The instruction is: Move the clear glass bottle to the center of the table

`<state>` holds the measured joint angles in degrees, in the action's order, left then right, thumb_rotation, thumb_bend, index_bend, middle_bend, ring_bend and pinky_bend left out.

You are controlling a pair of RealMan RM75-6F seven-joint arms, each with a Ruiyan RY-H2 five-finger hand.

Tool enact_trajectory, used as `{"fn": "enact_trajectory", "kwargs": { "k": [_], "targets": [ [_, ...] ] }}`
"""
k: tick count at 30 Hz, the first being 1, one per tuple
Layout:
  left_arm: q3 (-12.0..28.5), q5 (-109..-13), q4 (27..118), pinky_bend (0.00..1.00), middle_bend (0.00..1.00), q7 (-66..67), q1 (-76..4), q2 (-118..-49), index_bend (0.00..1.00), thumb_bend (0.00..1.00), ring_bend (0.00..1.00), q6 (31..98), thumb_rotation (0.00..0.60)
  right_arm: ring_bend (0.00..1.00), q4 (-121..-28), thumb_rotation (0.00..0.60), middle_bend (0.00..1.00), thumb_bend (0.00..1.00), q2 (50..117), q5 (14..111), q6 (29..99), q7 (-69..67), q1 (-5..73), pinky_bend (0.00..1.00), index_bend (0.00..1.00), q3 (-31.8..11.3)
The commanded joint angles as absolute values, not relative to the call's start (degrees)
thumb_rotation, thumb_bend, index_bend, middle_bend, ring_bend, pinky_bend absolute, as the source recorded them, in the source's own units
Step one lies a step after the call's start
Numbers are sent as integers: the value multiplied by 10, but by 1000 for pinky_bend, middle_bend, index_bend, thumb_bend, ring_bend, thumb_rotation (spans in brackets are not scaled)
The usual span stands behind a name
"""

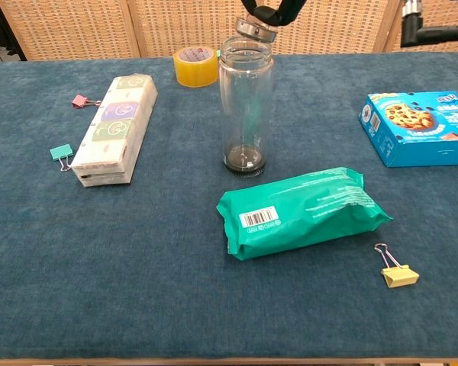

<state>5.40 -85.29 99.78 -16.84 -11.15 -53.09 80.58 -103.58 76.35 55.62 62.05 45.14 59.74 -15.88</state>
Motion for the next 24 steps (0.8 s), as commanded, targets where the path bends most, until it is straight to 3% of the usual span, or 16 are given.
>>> {"fn": "enact_trajectory", "kwargs": {
  "k": [1, 24],
  "targets": [
    [54, -853, 997, 0, 0, -169, -111, -530, 0, 342, 0, 806, 600, 0, -1034, 600, 0, 577, 766, 557, 622, 452, 598, 0, 627, -157],
    [52, -853, 995, 0, 0, -176, -113, -529, 0, 342, 0, 802, 600, 0, -1016, 600, 0, 578, 785, 555, 628, 457, 608, 0, 628, -148]
  ]
}}
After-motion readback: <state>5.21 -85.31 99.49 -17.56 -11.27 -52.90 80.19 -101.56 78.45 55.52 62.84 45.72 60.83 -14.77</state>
